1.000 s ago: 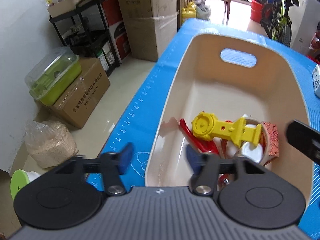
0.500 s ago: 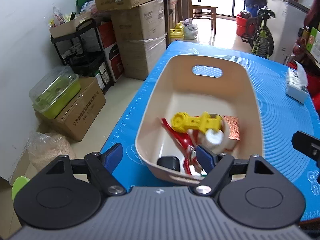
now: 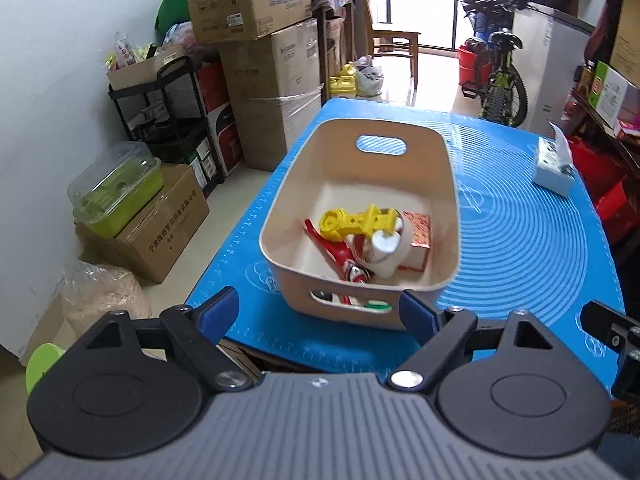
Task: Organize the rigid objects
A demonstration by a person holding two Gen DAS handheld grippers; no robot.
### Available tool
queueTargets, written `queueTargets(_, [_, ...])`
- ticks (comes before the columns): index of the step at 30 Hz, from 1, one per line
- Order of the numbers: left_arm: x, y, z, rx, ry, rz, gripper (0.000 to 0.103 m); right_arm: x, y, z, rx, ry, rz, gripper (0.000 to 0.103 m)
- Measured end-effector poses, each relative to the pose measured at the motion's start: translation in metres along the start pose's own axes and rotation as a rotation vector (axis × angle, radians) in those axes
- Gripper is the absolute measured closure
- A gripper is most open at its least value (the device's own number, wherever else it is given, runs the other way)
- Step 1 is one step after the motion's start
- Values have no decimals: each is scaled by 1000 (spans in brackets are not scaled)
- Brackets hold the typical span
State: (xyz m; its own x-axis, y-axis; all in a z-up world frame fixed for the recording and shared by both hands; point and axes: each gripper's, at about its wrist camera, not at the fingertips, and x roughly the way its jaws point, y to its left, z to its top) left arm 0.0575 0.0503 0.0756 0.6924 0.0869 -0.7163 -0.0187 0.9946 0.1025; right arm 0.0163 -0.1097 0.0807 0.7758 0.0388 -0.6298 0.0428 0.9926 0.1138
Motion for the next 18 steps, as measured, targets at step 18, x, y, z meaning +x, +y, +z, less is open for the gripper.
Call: queueTargets(18, [-39,-46,-56,107,-58,-74,16,-45,-37,-55,35,10,-65,3])
